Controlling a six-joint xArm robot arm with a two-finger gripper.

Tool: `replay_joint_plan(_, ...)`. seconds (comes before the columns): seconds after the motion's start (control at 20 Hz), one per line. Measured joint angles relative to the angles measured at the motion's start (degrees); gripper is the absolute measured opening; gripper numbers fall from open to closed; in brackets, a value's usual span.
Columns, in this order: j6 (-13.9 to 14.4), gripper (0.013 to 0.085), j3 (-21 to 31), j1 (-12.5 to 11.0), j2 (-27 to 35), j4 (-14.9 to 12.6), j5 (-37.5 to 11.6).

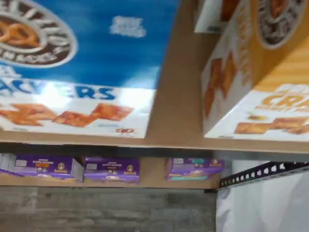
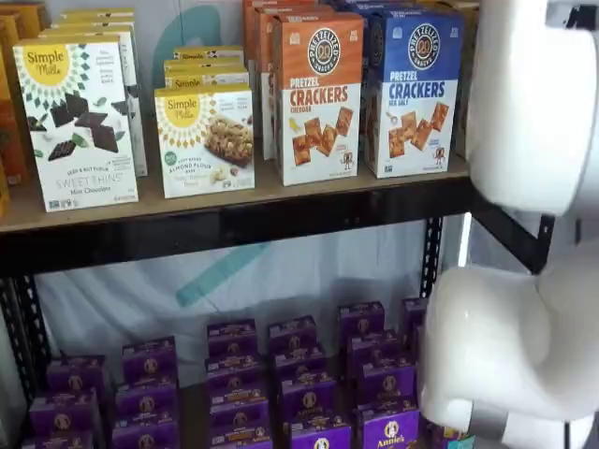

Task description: Retrieve the yellow and white box located on the top shelf, the sixth one from the left

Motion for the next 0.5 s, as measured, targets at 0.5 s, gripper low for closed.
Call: replay_joint_plan(0.5,-6.1,0.085,-7.9,-6.5,7.6,4.0,-0.5)
